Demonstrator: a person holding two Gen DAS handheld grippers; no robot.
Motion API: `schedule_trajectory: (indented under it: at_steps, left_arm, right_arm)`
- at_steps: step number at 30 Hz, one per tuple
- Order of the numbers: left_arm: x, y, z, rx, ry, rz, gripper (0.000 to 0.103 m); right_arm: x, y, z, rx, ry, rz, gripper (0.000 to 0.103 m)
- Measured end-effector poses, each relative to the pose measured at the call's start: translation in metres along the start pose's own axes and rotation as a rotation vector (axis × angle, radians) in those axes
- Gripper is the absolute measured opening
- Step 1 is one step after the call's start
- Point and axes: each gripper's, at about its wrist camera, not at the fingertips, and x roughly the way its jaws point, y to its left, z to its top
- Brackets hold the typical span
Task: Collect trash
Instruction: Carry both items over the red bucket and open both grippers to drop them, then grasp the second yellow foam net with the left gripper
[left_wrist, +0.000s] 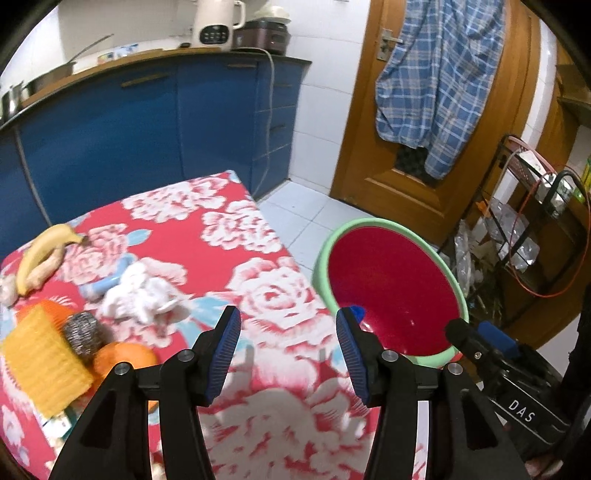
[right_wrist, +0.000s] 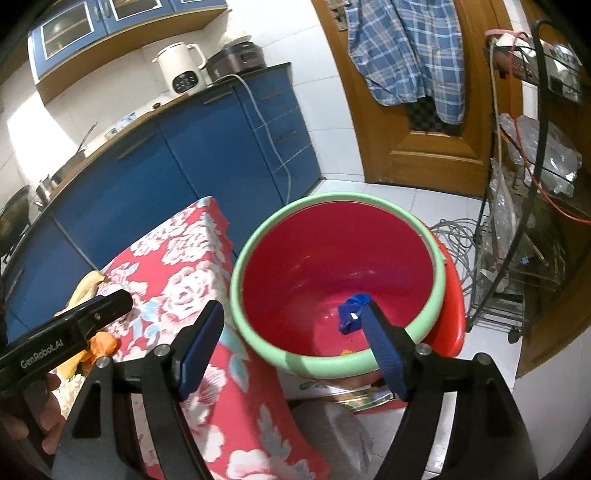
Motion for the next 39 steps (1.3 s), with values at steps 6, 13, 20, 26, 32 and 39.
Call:
schedule_trajectory:
  at_steps: [6,13,20,26,32,39]
  left_arm:
    - [-0.020,0.022,-0.010,-0.015,-0.013,0.044,0.055]
    - [-0.037,0.063,-0.020,-0.083,-0.025,0.121,0.055]
    - [-0.050,0.101,-0.028,-0.160,-0.039,0.185,0.055]
    - [-0.054,0.131,-0.037,-0.221,-0.036,0.242,0.057]
    - [-0.049,0.157,-0.044,-0.280,-0.025,0.306,0.066]
    - [-0.036,0.179,-0.052,-0.329,0.008,0.353,0.067]
  right_arm:
    - [-0.004,0.022,-0.005,-0.042,0.005,0.027,0.082]
    - [-0.005,0.047,-0.011,-0.090,0.014,0.056,0.082]
    - [-0.002,0.070,-0.017,-0.130,0.028,0.078,0.082]
    - [0.001,0.086,-0.020,-0.162,0.038,0.091,0.082]
    - [0.004,0.100,-0.023,-0.186,0.047,0.097,0.082]
    - [0.009,0.112,-0.026,-0.210,0.064,0.100,0.082]
